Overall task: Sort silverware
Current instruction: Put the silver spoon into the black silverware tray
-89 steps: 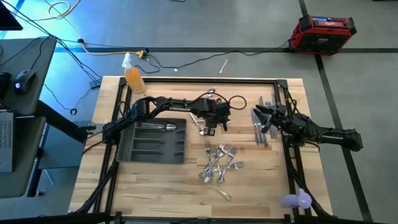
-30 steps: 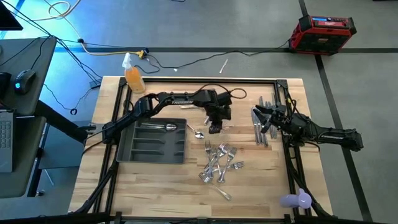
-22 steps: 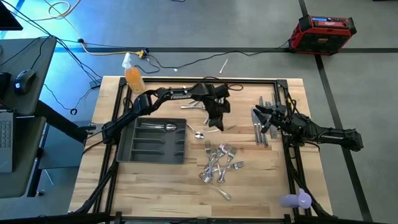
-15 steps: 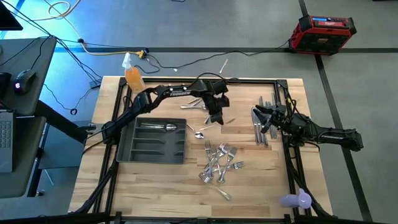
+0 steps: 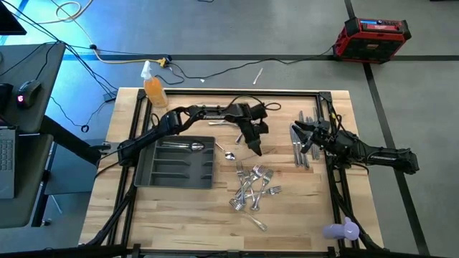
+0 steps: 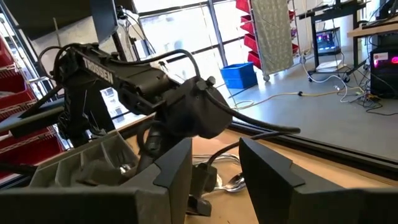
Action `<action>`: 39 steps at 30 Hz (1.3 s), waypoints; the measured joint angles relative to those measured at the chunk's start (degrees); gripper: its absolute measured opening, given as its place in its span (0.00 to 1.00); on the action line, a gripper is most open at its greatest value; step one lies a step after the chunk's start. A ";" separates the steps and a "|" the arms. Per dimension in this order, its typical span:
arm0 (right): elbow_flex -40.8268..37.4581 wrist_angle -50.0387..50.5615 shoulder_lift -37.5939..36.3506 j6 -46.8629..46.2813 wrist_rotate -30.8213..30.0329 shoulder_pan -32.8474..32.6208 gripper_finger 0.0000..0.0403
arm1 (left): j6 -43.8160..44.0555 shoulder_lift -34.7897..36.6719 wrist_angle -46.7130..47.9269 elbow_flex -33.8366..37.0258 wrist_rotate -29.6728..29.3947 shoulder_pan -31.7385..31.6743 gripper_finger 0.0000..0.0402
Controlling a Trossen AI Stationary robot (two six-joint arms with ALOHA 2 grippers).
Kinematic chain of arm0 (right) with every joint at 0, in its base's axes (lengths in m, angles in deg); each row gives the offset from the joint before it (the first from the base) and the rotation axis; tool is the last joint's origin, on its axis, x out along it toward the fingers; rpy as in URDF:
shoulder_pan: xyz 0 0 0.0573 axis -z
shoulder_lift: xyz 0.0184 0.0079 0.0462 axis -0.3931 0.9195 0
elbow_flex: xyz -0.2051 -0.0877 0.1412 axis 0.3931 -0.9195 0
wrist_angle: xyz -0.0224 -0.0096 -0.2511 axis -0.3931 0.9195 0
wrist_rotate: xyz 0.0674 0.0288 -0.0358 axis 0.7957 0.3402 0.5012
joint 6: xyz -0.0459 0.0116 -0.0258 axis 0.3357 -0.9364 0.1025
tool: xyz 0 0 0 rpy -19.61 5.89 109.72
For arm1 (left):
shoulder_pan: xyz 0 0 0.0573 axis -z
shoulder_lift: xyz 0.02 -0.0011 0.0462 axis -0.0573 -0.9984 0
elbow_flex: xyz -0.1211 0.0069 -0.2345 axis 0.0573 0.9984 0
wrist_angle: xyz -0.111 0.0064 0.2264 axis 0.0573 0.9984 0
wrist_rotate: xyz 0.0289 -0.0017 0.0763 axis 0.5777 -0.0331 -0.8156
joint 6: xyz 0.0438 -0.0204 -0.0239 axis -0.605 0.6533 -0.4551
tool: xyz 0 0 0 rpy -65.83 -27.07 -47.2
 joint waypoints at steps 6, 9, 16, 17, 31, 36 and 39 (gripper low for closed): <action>0.00 0.00 0.00 0.00 -0.05 0.01 0.30 | 0.36 0.07 -1.51 -0.04 -5.47 -0.37 0.06; 0.02 0.00 0.00 0.00 -0.05 -0.01 0.30 | 0.59 0.07 -1.31 -0.35 -5.86 -0.88 0.15; 0.00 0.02 0.00 0.00 -0.05 -0.01 0.30 | -3.19 0.04 1.66 -2.88 -12.72 -1.38 0.32; 0.00 0.02 0.02 0.00 -0.05 0.01 0.30 | -5.15 0.04 3.02 -3.70 -14.16 -1.36 0.33; 0.02 0.02 0.00 0.22 0.01 -0.01 0.30 | -29.34 0.31 13.54 -10.34 -58.61 13.08 0.32; 0.02 0.02 0.00 0.20 -0.01 -0.01 0.30 | -31.56 0.04 9.15 -10.16 -74.15 17.62 0.32; 0.00 0.02 0.00 0.04 -0.02 -0.01 0.30 | -32.23 0.02 5.89 -10.16 -75.92 18.35 0.32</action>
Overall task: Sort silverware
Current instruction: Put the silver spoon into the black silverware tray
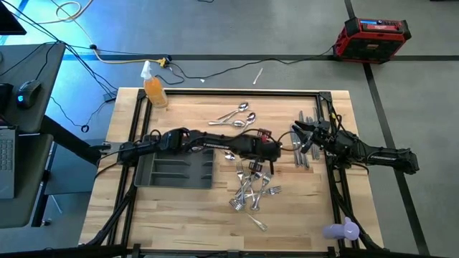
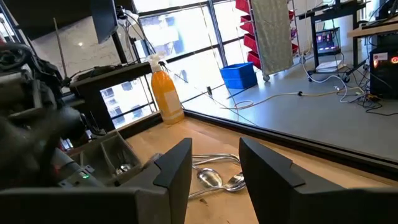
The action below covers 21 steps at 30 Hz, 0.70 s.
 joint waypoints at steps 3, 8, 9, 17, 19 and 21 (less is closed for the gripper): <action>0.00 0.00 0.00 -0.02 -0.01 0.01 0.30 | 1.04 -0.33 -1.72 -0.02 1.24 -0.09 0.32; 0.00 0.00 0.00 -0.02 -0.01 0.02 0.30 | 2.61 -1.01 -1.79 0.04 0.81 -0.60 0.32; 0.00 0.00 0.02 -0.02 -0.01 0.02 0.30 | 2.59 -1.03 -1.62 0.04 0.32 -0.60 0.32; 0.00 -0.07 0.02 -0.02 0.00 0.02 0.30 | 1.71 -2.87 -3.59 -0.07 -1.10 -0.17 0.31; 0.00 -0.04 0.00 -0.04 -0.03 0.02 0.30 | 0.81 -2.89 -4.02 -0.07 -1.85 0.04 0.31; 0.00 -0.07 0.02 -0.04 -0.03 0.00 0.30 | -0.04 -2.89 -4.19 -0.05 -1.91 0.03 0.31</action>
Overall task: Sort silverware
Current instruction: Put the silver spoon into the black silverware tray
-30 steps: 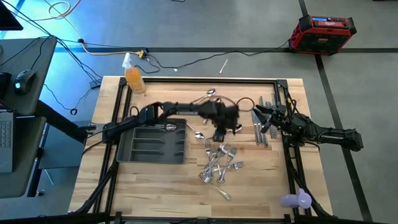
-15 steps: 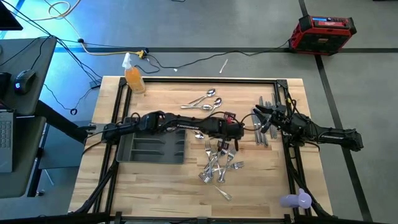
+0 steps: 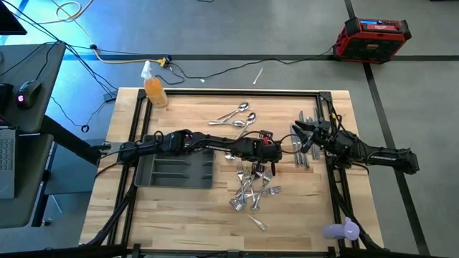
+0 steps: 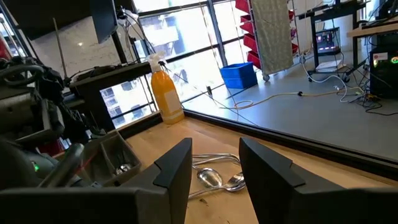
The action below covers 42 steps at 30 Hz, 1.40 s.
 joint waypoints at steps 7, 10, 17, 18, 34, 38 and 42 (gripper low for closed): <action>0.00 0.00 -0.02 0.00 0.00 0.02 0.30 | 0.24 -0.47 0.18 -0.07 0.30 -1.20 0.31; 0.00 -0.02 -0.02 0.00 0.00 0.00 0.30 | 0.99 -0.98 1.69 -0.26 0.33 -1.65 0.30; 0.01 -0.03 -0.02 0.00 0.00 0.02 0.30 | 3.52 -1.70 4.05 -0.32 0.13 -2.24 0.25; 0.00 -0.02 -0.02 0.00 0.00 0.01 0.30 | 3.63 -1.70 4.32 -0.32 0.13 -2.31 0.24; 0.00 0.00 -0.02 0.00 -0.02 0.02 0.30 | 3.11 -1.23 8.85 -0.06 1.84 -4.49 0.01; 0.00 0.00 -0.02 0.00 -0.07 0.02 0.30 | 1.86 -0.84 10.45 -2.19 2.15 -4.57 0.00; 0.00 0.00 -0.02 0.00 -0.10 0.03 0.30 | 0.75 0.19 11.64 -3.27 4.28 -4.83 0.00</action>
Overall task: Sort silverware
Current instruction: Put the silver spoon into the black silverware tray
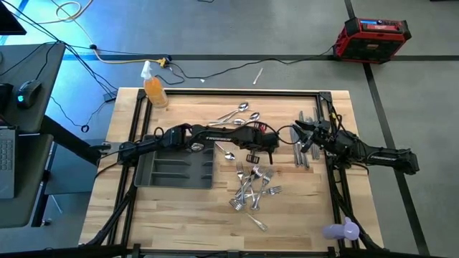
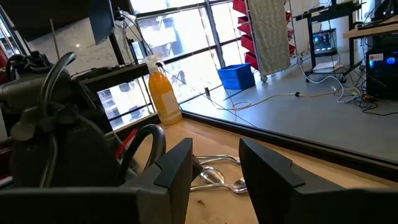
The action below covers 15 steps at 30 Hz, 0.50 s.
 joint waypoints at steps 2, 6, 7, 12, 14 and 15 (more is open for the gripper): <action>0.00 0.00 0.00 0.00 0.04 -0.01 0.30 | -0.10 0.56 0.96 -0.12 2.69 -0.31 0.00; 0.00 0.02 0.00 0.02 0.06 -0.01 0.30 | 1.83 1.97 3.83 -0.29 11.17 -1.38 0.00; 0.02 0.02 0.00 0.02 0.06 -0.01 0.30 | 2.27 2.18 4.36 -0.29 13.28 -1.63 0.00; 0.00 0.04 0.02 0.00 0.06 -0.01 0.30 | 2.67 2.62 4.78 -0.39 16.37 -2.36 0.00; 0.00 0.02 0.00 0.00 0.06 -0.01 0.30 | 1.95 3.23 4.93 -0.43 16.33 -2.42 0.00; 0.01 0.04 0.01 0.00 0.12 -0.01 0.30 | 1.66 3.65 5.20 -0.37 16.37 -2.42 0.00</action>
